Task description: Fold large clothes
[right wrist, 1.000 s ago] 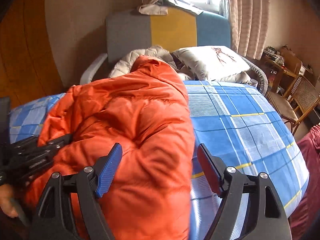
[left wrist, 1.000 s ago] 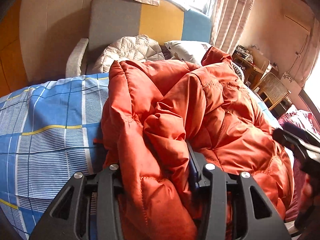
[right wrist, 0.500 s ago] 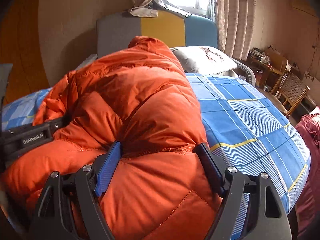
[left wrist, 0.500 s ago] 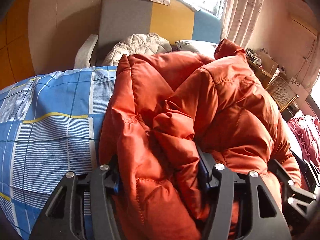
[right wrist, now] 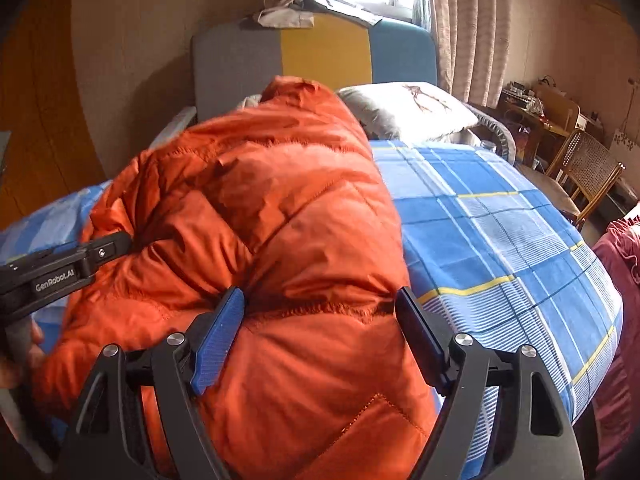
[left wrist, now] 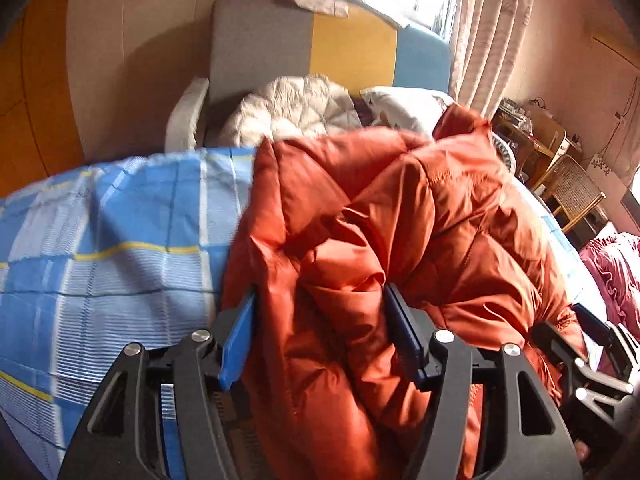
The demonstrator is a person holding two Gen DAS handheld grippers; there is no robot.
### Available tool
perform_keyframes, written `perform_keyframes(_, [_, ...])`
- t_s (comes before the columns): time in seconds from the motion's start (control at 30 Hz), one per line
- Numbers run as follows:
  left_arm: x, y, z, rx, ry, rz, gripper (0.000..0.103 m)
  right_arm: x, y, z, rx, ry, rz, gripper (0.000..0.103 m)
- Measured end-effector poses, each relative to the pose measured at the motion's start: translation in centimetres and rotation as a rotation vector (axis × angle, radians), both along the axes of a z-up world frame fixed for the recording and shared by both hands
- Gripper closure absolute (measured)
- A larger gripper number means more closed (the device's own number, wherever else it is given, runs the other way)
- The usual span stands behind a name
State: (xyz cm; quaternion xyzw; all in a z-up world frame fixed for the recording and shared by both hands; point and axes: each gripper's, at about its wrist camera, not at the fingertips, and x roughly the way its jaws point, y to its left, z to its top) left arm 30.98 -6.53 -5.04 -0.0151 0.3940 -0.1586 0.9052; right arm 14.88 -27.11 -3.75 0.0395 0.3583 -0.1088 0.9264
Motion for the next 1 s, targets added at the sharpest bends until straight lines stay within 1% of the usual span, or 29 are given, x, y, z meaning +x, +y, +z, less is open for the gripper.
perform_keyframes(0.1, [-0.7,-0.1,1.2,0.011,-0.034,0.014,0.036,-0.3,-0.4,1.5,0.014,-0.04,-0.025,0.025])
perform_keyframes(0.13, [-1.0,-0.2,1.5,0.0,-0.043,0.009,0.036,-0.2,-0.6,1.9,0.018,-0.047,-0.031,0.025])
perform_keyframes(0.23, [-1.4,-0.6,1.9,-0.004,-0.057,0.004,0.035,1.2,-0.8,2.7,-0.005,-0.05,-0.042,0.025])
perform_keyframes(0.4, [-1.6,-0.8,1.7,0.002,-0.063,0.007,0.035,4.4,-0.6,2.6,-0.001,-0.006,-0.004,0.025])
perform_keyframes(0.47, [-1.6,-1.0,1.4,0.014,-0.066,0.008,0.035,5.5,0.1,1.8,-0.013,0.04,0.019,0.026])
perform_keyframes(0.53, [-1.6,-1.0,0.9,0.019,-0.058,0.013,0.035,6.0,0.4,1.1,0.001,0.067,0.025,0.027])
perform_keyframes(0.67, [-2.0,-0.8,0.2,0.019,-0.061,0.023,0.035,5.9,1.3,0.0,-0.035,0.078,0.021,0.027])
perform_keyframes(0.8, [-3.1,-0.2,0.8,-0.001,-0.078,0.038,0.035,5.1,1.3,1.0,-0.029,0.052,0.01,0.027])
perform_keyframes(0.87, [-3.8,0.1,1.3,-0.001,-0.099,0.044,0.031,4.2,1.4,1.5,-0.015,0.024,0.0,0.027])
perform_keyframes(1.0, [-5.4,1.1,2.6,-0.011,-0.14,0.055,0.029,2.4,1.8,2.5,-0.015,-0.018,-0.021,0.025])
